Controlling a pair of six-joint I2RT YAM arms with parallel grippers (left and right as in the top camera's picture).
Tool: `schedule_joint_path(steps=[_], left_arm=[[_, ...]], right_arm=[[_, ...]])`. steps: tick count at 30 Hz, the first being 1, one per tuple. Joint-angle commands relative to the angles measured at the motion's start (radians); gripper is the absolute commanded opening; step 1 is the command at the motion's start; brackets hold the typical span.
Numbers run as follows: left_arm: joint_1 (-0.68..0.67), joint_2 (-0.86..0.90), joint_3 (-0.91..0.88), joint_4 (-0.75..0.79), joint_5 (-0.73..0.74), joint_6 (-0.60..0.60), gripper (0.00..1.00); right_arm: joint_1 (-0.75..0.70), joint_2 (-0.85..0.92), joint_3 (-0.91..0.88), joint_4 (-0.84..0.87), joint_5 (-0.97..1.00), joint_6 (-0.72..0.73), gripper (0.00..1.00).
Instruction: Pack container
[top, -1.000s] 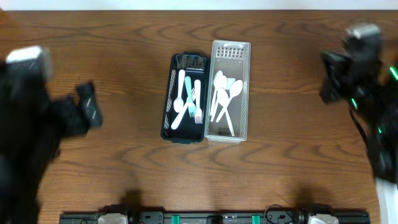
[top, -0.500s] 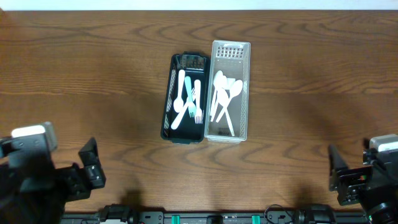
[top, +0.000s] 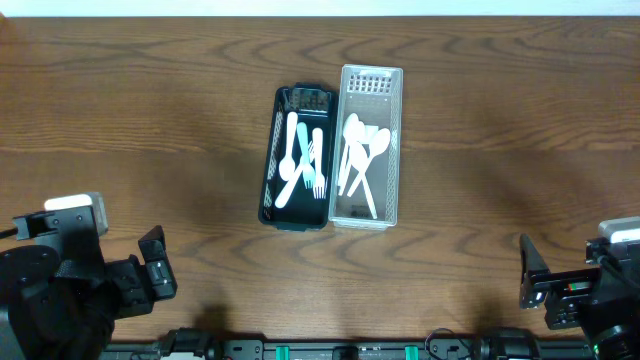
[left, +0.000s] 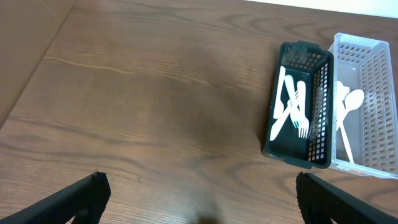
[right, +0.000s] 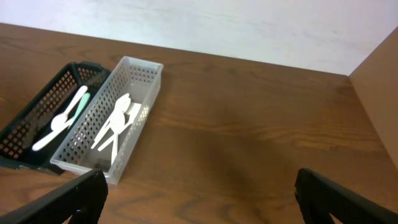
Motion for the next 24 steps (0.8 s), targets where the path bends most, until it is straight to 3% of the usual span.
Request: schedule_joint_path(steps=[1, 15, 24], left_arm=[[-0.003, -0.005, -0.004, -0.002, -0.013, 0.009, 0.98], [-0.003, -0.005, -0.004, -0.002, -0.013, 0.009, 0.98], [-0.003, -0.005, -0.004, -0.002, -0.013, 0.009, 0.98]], right_arm=[[0.003, -0.001, -0.008, -0.003, 0.013, -0.004, 0.99], [0.002, -0.024, -0.056, -0.007, 0.040, -0.011, 0.99], [0.000, -0.275, -0.584, 0.303, 0.024, 0.070, 0.99]])
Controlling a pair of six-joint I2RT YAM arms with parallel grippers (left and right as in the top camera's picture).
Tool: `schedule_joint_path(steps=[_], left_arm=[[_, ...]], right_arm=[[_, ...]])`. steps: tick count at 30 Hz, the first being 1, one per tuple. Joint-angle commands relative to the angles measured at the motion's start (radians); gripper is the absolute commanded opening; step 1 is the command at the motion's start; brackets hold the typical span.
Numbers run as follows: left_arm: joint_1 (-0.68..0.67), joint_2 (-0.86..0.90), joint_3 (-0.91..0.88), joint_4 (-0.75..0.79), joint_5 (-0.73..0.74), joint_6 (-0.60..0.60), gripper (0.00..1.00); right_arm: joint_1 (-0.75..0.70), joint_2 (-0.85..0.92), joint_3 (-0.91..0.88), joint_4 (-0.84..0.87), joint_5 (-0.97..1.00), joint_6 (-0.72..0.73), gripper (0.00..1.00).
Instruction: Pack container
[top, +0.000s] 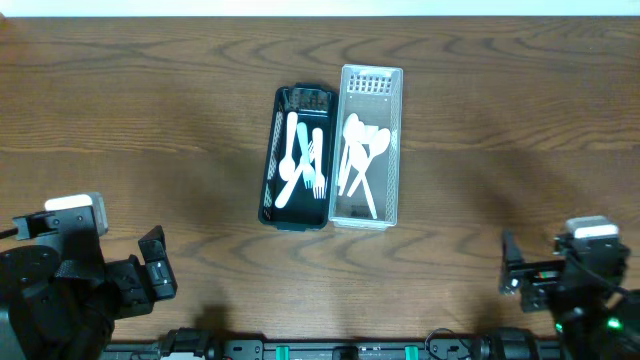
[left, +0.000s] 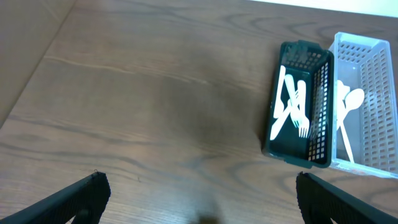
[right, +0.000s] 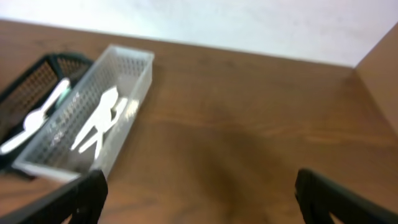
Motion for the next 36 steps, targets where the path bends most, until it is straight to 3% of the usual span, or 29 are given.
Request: schedule_joint_path(steps=[1, 7, 14, 22, 36], left_arm=[[-0.003, -0.004, -0.001, -0.002, -0.012, 0.009, 0.98], [-0.003, -0.004, -0.001, -0.002, -0.012, 0.009, 0.98], [-0.003, -0.004, -0.001, -0.002, -0.012, 0.009, 0.98], [-0.003, -0.004, -0.001, -0.002, -0.012, 0.009, 0.98], [-0.003, -0.004, -0.001, -0.002, -0.012, 0.009, 0.98]], right_arm=[[0.000, -0.091, -0.193, 0.063, 0.002, 0.061, 0.99], [0.000, -0.201, -0.467, 0.183, 0.002, 0.097, 0.99], [0.010, -0.252, -0.636, 0.216, 0.002, 0.151, 0.99], [0.010, -0.304, -0.745, 0.263, 0.002, 0.160, 0.99], [0.010, -0.346, -0.781, 0.275, 0.003, 0.159, 0.99]])
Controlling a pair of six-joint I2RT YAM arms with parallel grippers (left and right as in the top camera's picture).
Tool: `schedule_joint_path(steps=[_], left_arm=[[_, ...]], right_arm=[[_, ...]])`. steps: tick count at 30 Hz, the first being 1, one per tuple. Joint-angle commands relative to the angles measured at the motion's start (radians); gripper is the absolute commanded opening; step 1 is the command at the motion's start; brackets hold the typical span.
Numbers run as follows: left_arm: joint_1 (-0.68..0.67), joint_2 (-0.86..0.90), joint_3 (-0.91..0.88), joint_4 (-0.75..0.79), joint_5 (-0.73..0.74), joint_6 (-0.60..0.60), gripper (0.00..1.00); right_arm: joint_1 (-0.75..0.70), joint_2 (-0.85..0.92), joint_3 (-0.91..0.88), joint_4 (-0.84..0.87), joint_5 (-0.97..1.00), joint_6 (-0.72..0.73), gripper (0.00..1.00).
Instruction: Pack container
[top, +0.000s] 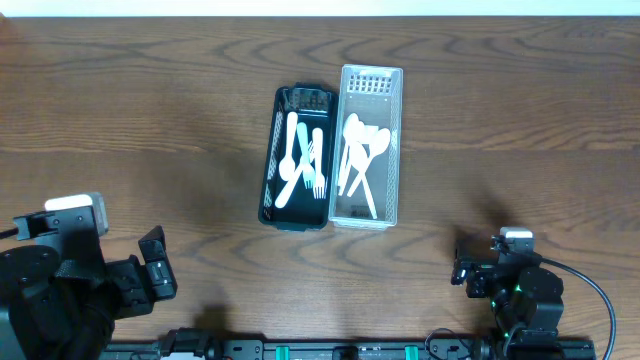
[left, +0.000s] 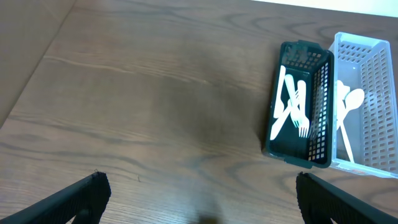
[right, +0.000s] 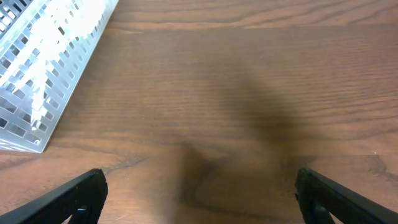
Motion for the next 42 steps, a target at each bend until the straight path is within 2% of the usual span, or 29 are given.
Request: schedule_joint_path(steps=[1, 21, 23, 27, 32, 37, 42], left_arm=[[-0.003, -0.004, -0.001, -0.002, -0.012, 0.009, 0.98], [0.014, -0.029, -0.016, 0.000, -0.021, 0.020, 0.98], [0.027, -0.056, -0.060, 0.064, -0.068, 0.047, 0.98], [0.061, -0.163, -0.261, 0.374, -0.042, -0.011, 0.98], [0.125, -0.363, -0.672, 0.755, 0.000, -0.087, 0.98], [0.127, -0.528, -1.027, 0.980, 0.000, -0.137, 0.98], [0.127, -0.661, -1.284, 1.096, 0.000, -0.199, 0.98]], right_arm=[[0.008, -0.010, -0.014, 0.005, 0.003, 0.013, 0.99], [0.008, -0.010, -0.014, 0.005, 0.003, 0.013, 0.99], [0.008, -0.010, -0.014, 0.005, 0.003, 0.013, 0.99], [0.008, -0.010, -0.014, 0.005, 0.003, 0.013, 0.99], [0.008, -0.010, -0.014, 0.005, 0.003, 0.013, 0.99], [0.008, -0.010, -0.014, 0.005, 0.003, 0.013, 0.99], [0.008, -0.010, -0.014, 0.005, 0.003, 0.013, 0.99]])
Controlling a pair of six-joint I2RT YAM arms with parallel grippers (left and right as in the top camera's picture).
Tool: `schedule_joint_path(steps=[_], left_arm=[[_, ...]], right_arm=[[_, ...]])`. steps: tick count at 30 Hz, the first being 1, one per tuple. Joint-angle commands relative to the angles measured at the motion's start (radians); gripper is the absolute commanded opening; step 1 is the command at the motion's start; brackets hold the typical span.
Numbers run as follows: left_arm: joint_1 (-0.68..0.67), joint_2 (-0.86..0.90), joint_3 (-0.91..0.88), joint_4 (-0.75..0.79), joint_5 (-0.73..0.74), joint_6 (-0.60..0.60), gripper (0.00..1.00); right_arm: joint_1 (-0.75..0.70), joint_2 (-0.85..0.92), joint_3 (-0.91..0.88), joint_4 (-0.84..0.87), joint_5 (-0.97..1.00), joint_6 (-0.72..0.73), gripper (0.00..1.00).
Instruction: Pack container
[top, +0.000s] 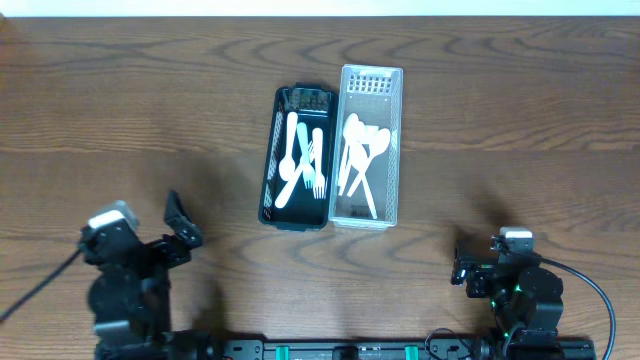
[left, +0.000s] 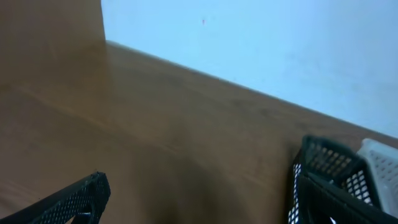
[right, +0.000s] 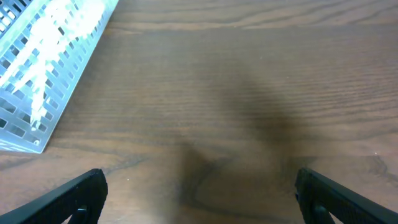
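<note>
A dark mesh basket (top: 298, 160) holds white cutlery (top: 300, 158), among it a fork and a pale blue piece. Touching its right side stands a clear white basket (top: 368, 145) with white spoons (top: 358, 150). My left gripper (top: 182, 232) is open near the front edge, to the left of and nearer than the dark basket (left: 326, 162), its fingers (left: 78, 198) empty. My right gripper (right: 202, 202) is open low over bare wood, to the right of and nearer than the white basket (right: 43, 74). In the overhead view the right gripper (top: 462, 268) holds nothing.
The wooden table (top: 120, 110) stretches wide on both sides of the baskets. A pale wall (left: 261, 43) rises behind the table's far edge. The corner of the white basket (left: 380, 155) shows past the dark one.
My left arm has moved from the near left corner rightward toward the baskets, and its camera now looks low across the table at the wall. The right arm has not moved.
Both grippers stood open at the near corners, baskets side by side in the middle. The right arm then shifted left, and by the last earlier moment sat low over the wood near the white basket's front. Now the left arm has come in too. The cutlery is unchanged.
</note>
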Motion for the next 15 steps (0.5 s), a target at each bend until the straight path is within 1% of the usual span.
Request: schedule_joint_path(steps=[1, 7, 15], left_arm=[[0.006, -0.095, -0.139, 0.049, 0.006, -0.059, 0.98], [0.006, -0.217, -0.316, 0.081, 0.006, -0.059, 0.98], [0.006, -0.225, -0.327, 0.081, 0.006, -0.059, 0.98]], right_arm=[[0.008, -0.008, -0.011, 0.002, 0.003, 0.013, 0.99], [0.008, -0.008, -0.011, 0.002, 0.003, 0.013, 0.99], [0.008, -0.008, -0.011, 0.002, 0.003, 0.013, 0.99]])
